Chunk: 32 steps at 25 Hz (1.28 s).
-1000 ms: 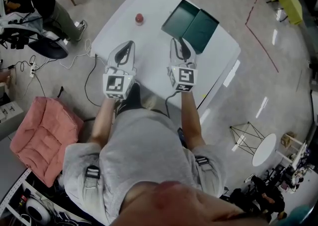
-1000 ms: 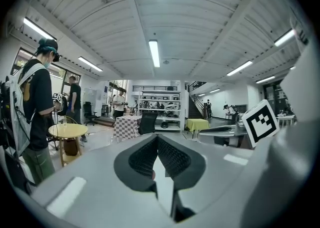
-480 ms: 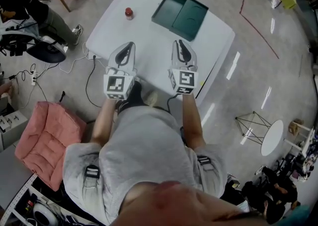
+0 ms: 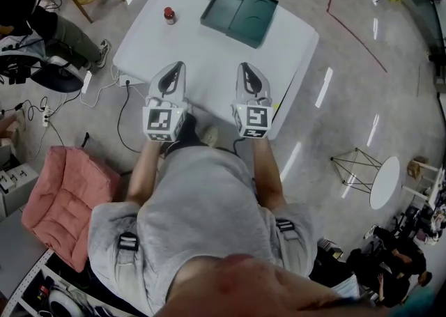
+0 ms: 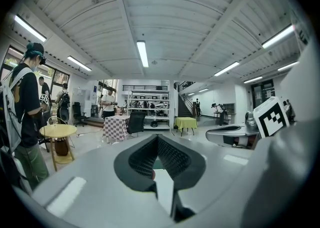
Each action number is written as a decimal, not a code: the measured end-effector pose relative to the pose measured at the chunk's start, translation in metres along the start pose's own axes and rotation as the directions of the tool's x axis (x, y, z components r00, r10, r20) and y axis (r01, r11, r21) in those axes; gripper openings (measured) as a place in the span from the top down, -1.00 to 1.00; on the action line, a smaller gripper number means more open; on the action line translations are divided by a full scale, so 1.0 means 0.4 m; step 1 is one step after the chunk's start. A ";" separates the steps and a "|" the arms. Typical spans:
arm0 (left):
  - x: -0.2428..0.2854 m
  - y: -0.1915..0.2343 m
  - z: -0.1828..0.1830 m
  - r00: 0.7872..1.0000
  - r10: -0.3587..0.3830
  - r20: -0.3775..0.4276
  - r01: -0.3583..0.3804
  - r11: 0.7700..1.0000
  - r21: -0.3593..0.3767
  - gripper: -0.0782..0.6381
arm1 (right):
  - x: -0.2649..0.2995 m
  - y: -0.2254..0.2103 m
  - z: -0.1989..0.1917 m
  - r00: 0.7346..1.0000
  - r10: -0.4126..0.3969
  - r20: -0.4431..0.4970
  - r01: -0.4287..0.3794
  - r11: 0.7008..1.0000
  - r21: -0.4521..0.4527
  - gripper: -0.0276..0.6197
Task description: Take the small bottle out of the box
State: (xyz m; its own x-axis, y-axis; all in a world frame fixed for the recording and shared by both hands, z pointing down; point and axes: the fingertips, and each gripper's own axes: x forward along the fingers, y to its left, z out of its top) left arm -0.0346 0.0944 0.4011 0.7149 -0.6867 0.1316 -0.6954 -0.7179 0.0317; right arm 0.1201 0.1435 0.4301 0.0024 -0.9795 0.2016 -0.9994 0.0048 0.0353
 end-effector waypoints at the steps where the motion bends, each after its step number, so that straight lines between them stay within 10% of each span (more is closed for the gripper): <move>1: -0.005 -0.007 -0.001 1.000 0.001 0.001 -0.001 1.000 0.001 0.75 | -0.011 0.002 -0.007 1.000 0.004 -0.002 -0.004 1.000 0.002 0.87; 32: -0.079 -0.060 -0.020 1.000 0.022 -0.010 -0.022 1.000 0.015 0.75 | -0.124 0.009 -0.031 1.000 0.011 -0.004 -0.011 1.000 0.005 0.91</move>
State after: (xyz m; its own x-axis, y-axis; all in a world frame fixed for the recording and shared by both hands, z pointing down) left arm -0.0412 0.1342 0.4039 0.6988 -0.7010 0.1421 -0.7096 -0.7045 0.0144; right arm 0.1169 0.1944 0.4322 -0.0084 -0.9786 0.2056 -0.9995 0.0146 0.0283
